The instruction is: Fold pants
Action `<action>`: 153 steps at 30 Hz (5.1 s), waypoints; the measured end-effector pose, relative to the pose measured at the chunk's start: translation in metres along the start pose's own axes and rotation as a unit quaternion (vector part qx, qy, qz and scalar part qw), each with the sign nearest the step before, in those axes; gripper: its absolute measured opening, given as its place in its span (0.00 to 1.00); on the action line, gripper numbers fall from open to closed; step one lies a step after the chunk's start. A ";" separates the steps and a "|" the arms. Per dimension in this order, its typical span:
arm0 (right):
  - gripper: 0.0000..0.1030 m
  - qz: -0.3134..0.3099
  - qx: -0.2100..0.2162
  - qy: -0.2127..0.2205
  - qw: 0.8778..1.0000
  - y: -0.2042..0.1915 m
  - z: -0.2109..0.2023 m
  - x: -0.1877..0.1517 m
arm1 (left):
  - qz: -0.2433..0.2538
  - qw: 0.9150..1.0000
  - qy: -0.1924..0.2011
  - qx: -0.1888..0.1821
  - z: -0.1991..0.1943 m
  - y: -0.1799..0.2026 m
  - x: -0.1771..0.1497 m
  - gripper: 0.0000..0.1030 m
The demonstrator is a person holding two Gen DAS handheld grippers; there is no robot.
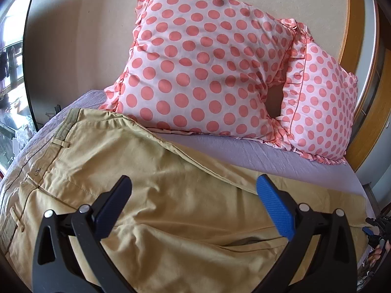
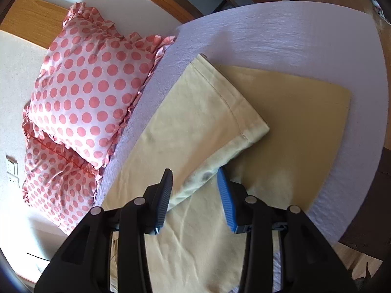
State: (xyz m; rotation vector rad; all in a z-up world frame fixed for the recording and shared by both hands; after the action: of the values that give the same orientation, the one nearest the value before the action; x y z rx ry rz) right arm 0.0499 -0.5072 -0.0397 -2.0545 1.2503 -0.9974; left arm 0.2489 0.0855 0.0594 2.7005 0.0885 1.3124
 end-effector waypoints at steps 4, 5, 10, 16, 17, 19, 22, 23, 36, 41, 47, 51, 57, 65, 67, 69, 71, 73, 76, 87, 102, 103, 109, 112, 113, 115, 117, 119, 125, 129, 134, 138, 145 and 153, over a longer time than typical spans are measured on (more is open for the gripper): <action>0.02 -0.014 0.078 0.020 0.997 -0.004 0.010 0.011 | -0.025 0.999 -0.032 -0.009 0.022 -0.011 0.009 0.98; 0.01 -0.019 0.103 0.038 0.994 -0.007 0.001 0.016 | -0.040 0.998 -0.042 -0.013 0.029 -0.016 0.011 0.98; 0.01 -0.083 0.164 0.099 0.978 -0.034 -0.040 0.027 | -0.092 0.991 -0.100 -0.016 0.070 -0.034 0.023 0.92; 0.01 -0.087 0.177 0.098 0.975 -0.040 -0.041 0.030 | -0.119 0.982 -0.146 0.015 0.123 -0.041 0.037 0.88; 0.01 -0.084 0.179 0.096 0.976 -0.038 -0.039 0.030 | -0.123 0.981 -0.148 0.029 0.133 -0.045 0.042 0.86; 0.01 -0.078 0.182 0.092 0.976 -0.034 -0.038 0.030 | -0.133 0.976 -0.160 0.057 0.153 -0.056 0.049 0.76; 0.01 -0.071 0.190 0.090 0.975 -0.031 -0.038 0.030 | -0.169 0.964 -0.192 0.078 0.170 -0.077 0.045 0.14; 0.01 -0.072 0.193 0.090 0.975 -0.031 -0.038 0.030 | -0.183 0.964 -0.186 0.060 0.164 -0.081 0.045 0.10; 0.02 -0.088 0.131 0.119 0.980 -0.008 -0.057 0.053 | -0.081 0.996 0.000 0.041 -0.124 -0.083 -0.083 0.12; 0.02 -0.065 0.095 0.094 0.989 0.027 -0.051 0.042 | -0.117 0.991 -0.048 0.037 -0.123 -0.092 -0.158 0.12; 0.02 -0.054 0.086 0.095 0.990 0.045 -0.061 0.034 | -0.126 0.991 -0.035 0.033 -0.131 -0.097 -0.176 0.12; 0.02 -0.059 0.065 0.094 0.992 0.050 -0.060 0.029 | -0.113 0.993 -0.036 0.030 -0.130 -0.097 -0.179 0.12; 0.02 -0.063 0.056 0.109 0.990 0.054 -0.076 0.021 | -0.107 0.993 -0.032 0.023 -0.133 -0.098 -0.178 0.12; 0.32 -0.057 -0.028 0.126 0.990 0.072 -0.082 0.019 | -0.093 0.995 -0.039 0.015 -0.136 -0.100 -0.190 0.21; 0.48 -0.053 -0.042 0.152 0.986 0.074 -0.093 0.023 | -0.089 0.995 -0.025 0.025 -0.145 -0.102 -0.190 0.42; 0.48 -0.048 -0.042 0.157 0.986 0.078 -0.095 0.027 | -0.087 0.996 -0.005 0.036 -0.156 -0.107 -0.189 0.55; 0.48 -0.044 -0.044 0.150 0.987 0.082 -0.088 0.030 | -0.099 0.994 0.011 0.041 -0.166 -0.115 -0.186 0.58; 0.46 -0.047 -0.036 0.152 0.987 0.083 -0.081 0.029 | -0.119 0.991 0.030 0.049 -0.176 -0.127 -0.183 0.59; 0.38 -0.067 -0.021 0.146 0.987 0.075 -0.069 0.023 | -0.144 0.985 0.069 0.068 -0.192 -0.139 -0.175 0.61; 0.05 -0.182 0.095 0.149 0.967 -0.005 -0.060 0.007 | -0.154 0.982 0.084 0.069 -0.188 -0.142 -0.157 0.75; 0.17 -0.608 0.257 -0.250 0.708 -0.230 0.055 -0.371 | -0.222 0.966 0.083 0.101 -0.193 -0.187 -0.175 0.83; 0.29 -0.624 0.257 -0.258 0.692 -0.225 0.051 -0.381 | -0.225 0.965 0.082 0.105 -0.193 -0.191 -0.176 0.83; 0.62 -0.609 0.268 -0.286 0.690 -0.222 0.047 -0.381 | -0.278 0.954 0.067 0.090 -0.180 -0.218 -0.181 0.83; 0.62 -0.619 0.269 -0.274 0.685 -0.222 0.044 -0.390 | -0.298 0.949 0.058 0.082 -0.172 -0.226 -0.180 0.82; 0.62 -0.610 0.275 -0.276 0.690 -0.223 0.044 -0.388 | -0.303 0.948 0.056 0.083 -0.171 -0.228 -0.179 0.82; 0.62 -0.594 0.283 -0.284 0.697 -0.225 0.046 -0.387 | -0.310 0.946 0.056 0.077 -0.166 -0.232 -0.175 0.82; 0.62 -0.587 0.286 -0.285 0.702 -0.225 0.045 -0.385 | -0.317 0.944 0.047 0.075 -0.160 -0.235 -0.170 0.82; 0.62 -0.582 0.287 -0.285 0.705 -0.224 0.046 -0.384 | -0.324 0.942 0.037 0.078 -0.154 -0.239 -0.167 0.82; 0.64 -0.571 0.297 -0.283 0.711 -0.229 0.046 -0.378 | -0.325 0.941 0.027 0.093 -0.142 -0.243 -0.157 0.82; 0.64 -0.561 0.302 -0.284 0.717 -0.230 0.049 -0.372 | -0.319 0.942 0.019 0.102 -0.135 -0.240 -0.153 0.81; 0.64 -0.548 0.311 -0.287 0.721 -0.229 0.051 -0.367 | -0.334 0.936 0.009 0.107 -0.128 -0.239 -0.152 0.67; 0.64 -0.540 0.322 -0.285 0.723 -0.229 0.049 -0.360 | -0.370 0.921 0.010 0.119 -0.129 -0.247 -0.161 0.15; 0.65 -0.514 0.341 -0.268 0.740 -0.229 0.047 -0.329 | -0.273 0.953 0.056 0.117 -0.152 -0.212 -0.113 0.07; 0.71 -0.451 0.347 -0.182 0.802 -0.215 0.034 -0.234 | -0.022 0.994 0.106 -0.018 -0.160 -0.013 -0.025 0.03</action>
State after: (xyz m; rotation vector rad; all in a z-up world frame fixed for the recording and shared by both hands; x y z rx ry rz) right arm 0.1166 -0.2024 0.0268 -2.0138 -0.3764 -1.1115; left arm 0.1076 0.1115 0.1357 2.5060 0.1441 1.5659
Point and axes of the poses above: each gripper's, at about its wrist camera, not at the fingertips, and z roughly the way its jaws point, y to its right, x to its top, the point moved 6 cm from there along z, roughly the way its jaws point, and after that the axes turned 6 degrees about x, right-handed, at the moved point
